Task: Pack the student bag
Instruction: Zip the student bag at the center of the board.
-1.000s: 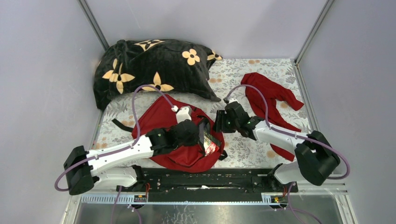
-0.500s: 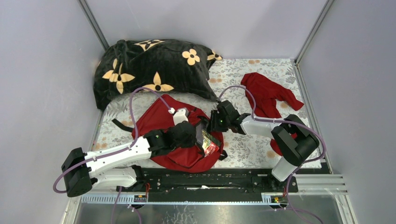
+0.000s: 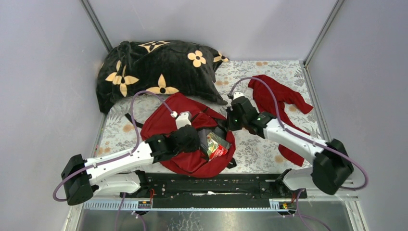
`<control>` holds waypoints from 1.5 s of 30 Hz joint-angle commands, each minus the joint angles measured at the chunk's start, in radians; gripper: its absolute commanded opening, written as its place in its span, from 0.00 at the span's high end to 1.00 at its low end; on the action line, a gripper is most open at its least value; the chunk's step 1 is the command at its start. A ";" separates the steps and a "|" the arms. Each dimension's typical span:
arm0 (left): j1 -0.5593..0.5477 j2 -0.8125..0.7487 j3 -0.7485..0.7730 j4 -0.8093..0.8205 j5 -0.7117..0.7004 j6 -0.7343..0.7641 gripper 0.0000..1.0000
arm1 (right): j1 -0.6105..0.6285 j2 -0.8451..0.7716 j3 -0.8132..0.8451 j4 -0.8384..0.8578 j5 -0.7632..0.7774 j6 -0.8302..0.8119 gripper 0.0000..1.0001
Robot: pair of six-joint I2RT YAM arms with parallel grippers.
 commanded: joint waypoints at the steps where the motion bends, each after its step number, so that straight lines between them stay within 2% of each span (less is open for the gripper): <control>1: 0.026 -0.035 -0.026 -0.040 -0.056 0.034 1.00 | -0.003 -0.128 0.121 -0.205 0.042 -0.162 1.00; 5: 0.038 -0.037 -0.025 -0.052 -0.050 0.048 1.00 | -0.002 -0.135 0.188 -0.359 -0.087 -0.252 1.00; 9: 0.041 -0.032 -0.026 -0.054 -0.050 0.062 1.00 | -0.003 -0.167 0.184 -0.480 -0.100 -0.321 1.00; 14: 0.057 0.006 -0.016 -0.055 -0.050 0.081 1.00 | -0.001 -0.239 0.183 -0.577 -0.080 -0.292 1.00; 17: 0.063 0.040 -0.011 -0.026 -0.026 0.090 1.00 | -0.001 -0.292 0.199 -0.619 -0.199 -0.281 1.00; 21: 0.065 0.113 0.018 0.004 0.009 0.096 1.00 | -0.001 -0.416 0.179 -0.600 -0.398 -0.289 1.00; 25: 0.066 0.152 0.042 0.047 0.007 0.107 1.00 | -0.001 -0.513 0.140 -0.581 -0.427 -0.269 1.00; 28: 0.065 0.133 0.045 0.108 0.035 0.125 1.00 | -0.001 -0.497 0.122 -0.545 -0.416 -0.243 1.00; 30: 0.065 0.115 0.058 0.129 0.044 0.152 1.00 | -0.001 -0.479 0.118 -0.499 -0.548 -0.272 1.00; 32: 0.065 0.104 0.082 0.136 0.043 0.195 1.00 | -0.001 -0.510 0.108 -0.406 -0.780 -0.295 1.00; 33: 0.065 0.099 0.095 0.137 0.044 0.212 1.00 | -0.001 -0.544 0.092 -0.336 -0.832 -0.289 1.00; 35: 0.066 0.103 0.120 0.123 0.038 0.229 1.00 | -0.001 -0.623 0.061 -0.217 -0.811 -0.245 1.00; 36: 0.066 0.106 0.124 0.120 0.039 0.234 1.00 | -0.001 -0.656 0.059 -0.210 -0.739 -0.237 0.95; 38: 0.066 0.112 0.118 0.128 0.045 0.238 1.00 | -0.001 -0.674 0.075 -0.308 -0.511 -0.241 0.55; 39: 0.065 0.119 0.113 0.132 0.048 0.236 1.00 | -0.001 -0.657 0.093 -0.380 -0.406 -0.248 0.41; 40: 0.065 0.125 0.108 0.139 0.052 0.234 1.00 | -0.001 -0.633 0.112 -0.447 -0.321 -0.254 0.34; 43: 0.066 0.144 0.108 0.153 0.070 0.230 1.00 | -0.001 -0.569 0.157 -0.559 -0.239 -0.279 0.30; 45: 0.066 0.145 0.107 0.158 0.071 0.228 1.00 | -0.001 -0.571 0.148 -0.551 -0.226 -0.287 0.33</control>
